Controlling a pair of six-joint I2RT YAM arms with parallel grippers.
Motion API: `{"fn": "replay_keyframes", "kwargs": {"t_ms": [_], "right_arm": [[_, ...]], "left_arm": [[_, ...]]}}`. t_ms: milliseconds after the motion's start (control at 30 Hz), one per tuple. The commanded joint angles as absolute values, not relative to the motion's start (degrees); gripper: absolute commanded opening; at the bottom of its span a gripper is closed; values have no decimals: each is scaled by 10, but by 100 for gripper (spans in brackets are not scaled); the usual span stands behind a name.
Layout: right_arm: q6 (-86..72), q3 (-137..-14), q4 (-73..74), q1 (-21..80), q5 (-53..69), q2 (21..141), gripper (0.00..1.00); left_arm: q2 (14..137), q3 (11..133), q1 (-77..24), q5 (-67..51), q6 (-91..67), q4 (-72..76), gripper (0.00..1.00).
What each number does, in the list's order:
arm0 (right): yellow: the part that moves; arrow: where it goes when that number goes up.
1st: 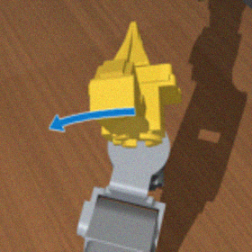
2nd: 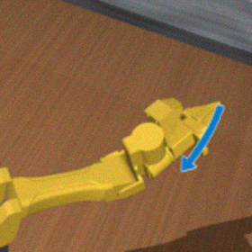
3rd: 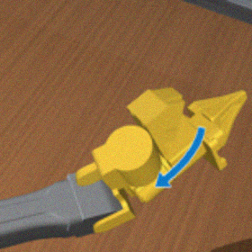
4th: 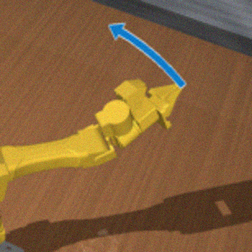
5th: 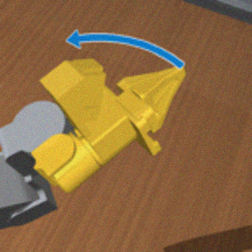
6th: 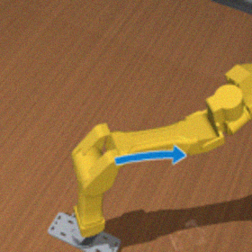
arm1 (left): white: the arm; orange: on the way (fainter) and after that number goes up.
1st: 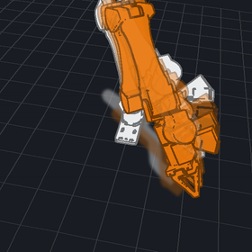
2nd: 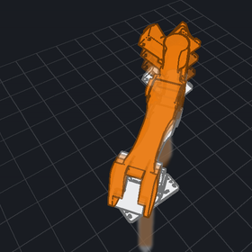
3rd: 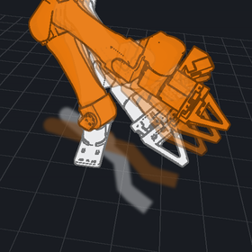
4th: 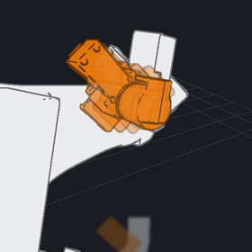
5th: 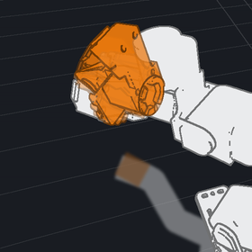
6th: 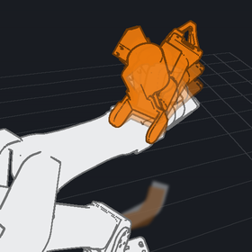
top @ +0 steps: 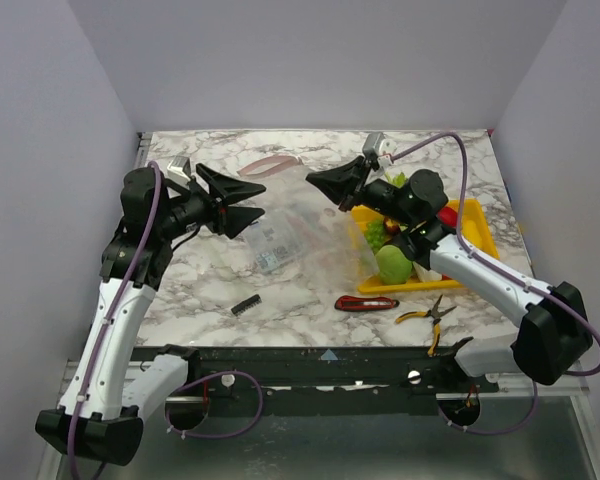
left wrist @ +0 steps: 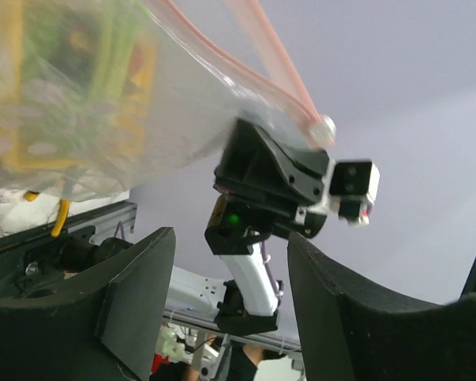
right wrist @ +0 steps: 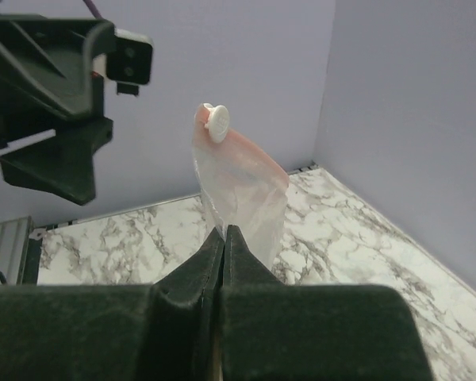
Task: Place the food in the zip-top bag and seal the zipper
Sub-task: Pick up the zipper food storage bag at the center of the board.
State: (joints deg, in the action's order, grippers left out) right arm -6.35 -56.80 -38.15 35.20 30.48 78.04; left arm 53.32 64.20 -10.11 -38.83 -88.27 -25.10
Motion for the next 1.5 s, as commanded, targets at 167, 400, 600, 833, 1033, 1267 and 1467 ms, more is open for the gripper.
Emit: {"fn": "replay_keyframes", "kwargs": {"t_ms": [167, 400, 600, 833, 1033, 1267, 1467], "right_arm": [[-37, -539, -425, 355, 361, 743, 1], [-25, -526, -415, 355, 372, 729, 1], [-17, -527, -412, 355, 378, 724, 1], [-11, -524, -404, 355, 381, 719, 1], [-6, -526, -394, 355, 378, 718, 1], [-6, -524, -393, 355, 366, 715, 0], [-24, -517, -359, 355, 300, 696, 27]], "left_arm": [[584, 673, -82, -336, -965, -353, 62], [593, 672, -70, -321, -973, -383, 64], [624, 685, -62, -319, -987, -388, 64], [666, 711, -62, -324, -991, -384, 61], [673, 705, -78, -322, -997, -370, 54], [689, 707, -105, -323, -1002, -325, 19], [709, 782, -112, -262, -925, -354, 0]]}}
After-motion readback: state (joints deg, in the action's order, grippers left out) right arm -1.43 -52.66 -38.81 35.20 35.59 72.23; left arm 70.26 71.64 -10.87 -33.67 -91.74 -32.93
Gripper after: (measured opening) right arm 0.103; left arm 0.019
